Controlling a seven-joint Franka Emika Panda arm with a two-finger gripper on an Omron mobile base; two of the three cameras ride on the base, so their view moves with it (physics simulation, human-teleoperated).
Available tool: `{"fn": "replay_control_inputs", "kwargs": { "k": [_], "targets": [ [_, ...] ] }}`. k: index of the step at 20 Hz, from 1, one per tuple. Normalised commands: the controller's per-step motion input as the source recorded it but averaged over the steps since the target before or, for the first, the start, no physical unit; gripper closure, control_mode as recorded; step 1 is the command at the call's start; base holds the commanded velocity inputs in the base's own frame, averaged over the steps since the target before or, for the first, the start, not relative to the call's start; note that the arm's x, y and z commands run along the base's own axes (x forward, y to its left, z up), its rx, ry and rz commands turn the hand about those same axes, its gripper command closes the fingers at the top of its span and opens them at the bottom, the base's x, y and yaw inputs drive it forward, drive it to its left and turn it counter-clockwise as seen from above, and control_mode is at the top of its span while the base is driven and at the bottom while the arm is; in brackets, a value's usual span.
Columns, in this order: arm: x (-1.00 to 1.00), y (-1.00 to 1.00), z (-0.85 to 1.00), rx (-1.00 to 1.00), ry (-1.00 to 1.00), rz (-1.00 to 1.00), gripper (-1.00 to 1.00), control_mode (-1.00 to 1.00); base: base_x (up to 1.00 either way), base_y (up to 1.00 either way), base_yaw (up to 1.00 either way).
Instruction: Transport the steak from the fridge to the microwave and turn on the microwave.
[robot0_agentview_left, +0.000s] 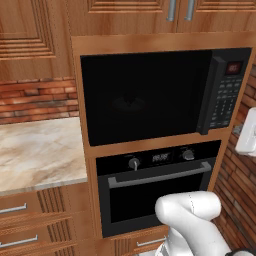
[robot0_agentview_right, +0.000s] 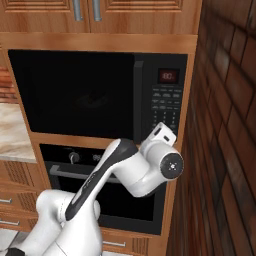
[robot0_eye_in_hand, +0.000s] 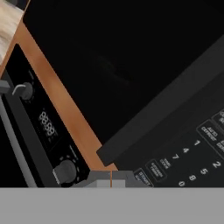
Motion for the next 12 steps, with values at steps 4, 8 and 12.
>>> {"fn": "replay_control_inputs", "kwargs": {
  "k": [4,8,12],
  "targets": [
    [0.1,0.0,-0.09,0.0,-0.02,0.0,1.0,-1.0,0.0,0.0,0.0],
    [0.18,0.0,-0.14,0.0,-0.01,0.0,1.0,-1.0,0.0,0.0,0.0],
    [0.34,0.0,-0.14,0.0,0.0,0.0,1.0,-1.0,0.0,0.0,0.0]
  ]
}}
